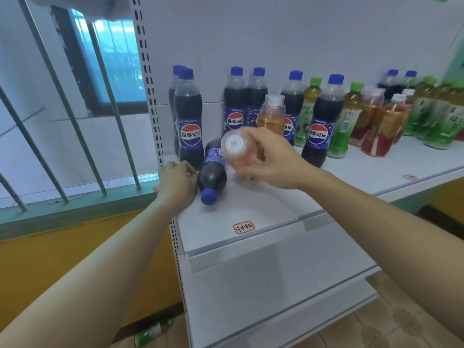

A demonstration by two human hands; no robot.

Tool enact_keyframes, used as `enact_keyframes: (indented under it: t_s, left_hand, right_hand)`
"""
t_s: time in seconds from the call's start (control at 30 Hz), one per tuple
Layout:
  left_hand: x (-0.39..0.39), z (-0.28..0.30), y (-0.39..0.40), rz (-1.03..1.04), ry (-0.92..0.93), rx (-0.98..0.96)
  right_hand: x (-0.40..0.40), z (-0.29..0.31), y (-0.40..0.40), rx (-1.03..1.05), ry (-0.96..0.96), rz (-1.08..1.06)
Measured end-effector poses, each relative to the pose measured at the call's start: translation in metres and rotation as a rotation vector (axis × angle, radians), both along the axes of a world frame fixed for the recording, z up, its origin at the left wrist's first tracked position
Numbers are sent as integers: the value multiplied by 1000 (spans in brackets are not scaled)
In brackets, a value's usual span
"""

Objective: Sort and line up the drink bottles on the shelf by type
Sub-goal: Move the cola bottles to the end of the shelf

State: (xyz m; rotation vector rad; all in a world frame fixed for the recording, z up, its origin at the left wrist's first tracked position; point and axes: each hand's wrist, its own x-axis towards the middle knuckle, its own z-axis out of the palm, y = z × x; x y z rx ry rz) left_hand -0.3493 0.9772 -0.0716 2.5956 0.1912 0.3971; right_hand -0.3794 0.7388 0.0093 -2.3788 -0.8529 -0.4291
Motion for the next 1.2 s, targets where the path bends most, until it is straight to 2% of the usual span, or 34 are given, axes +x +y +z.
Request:
enact_keyframes:
  t_s: [0.07,0.13,0.23,0.37,0.47,0.73,0.83,0.93,1.07,1.13,1.2]
  left_hand:
    - [0,-3,0,47,7,-45]
    - [0,-4,-1,112,20,-86]
    - [1,-5,-1,128,44,-162]
    - [2,-4,-1,114,126,-227]
    - [1,-2,0,87,184,-221]
    - [2,-3,1,95,195,-232]
    - [3,-4,1,110,193,-262]
    - [5,-5,2,119,189,-274]
    - [4,-6,2,119,194,-266]
    - [3,-6,2,113,198,-259]
    - [2,-6,2,111,201,-260]
  right_hand:
    - [4,3,7,176,77,-95]
    - [10,3,14,266,95,-179]
    - [21,2,22,338,107,-311]
    - [33,1,23,326,81,-474]
    - [36,1,22,318,65,-494]
    - [29,-12,10,322,-1,-479]
    - [16,-29,5,349,-163,-456]
    - [-1,-39,16,127,-346,-224]
    - [-5,-39,45,-451,-234,25]
    - [0,-35,55,-549,-219,65]
    - [5,-31,58,-541,-217,115]
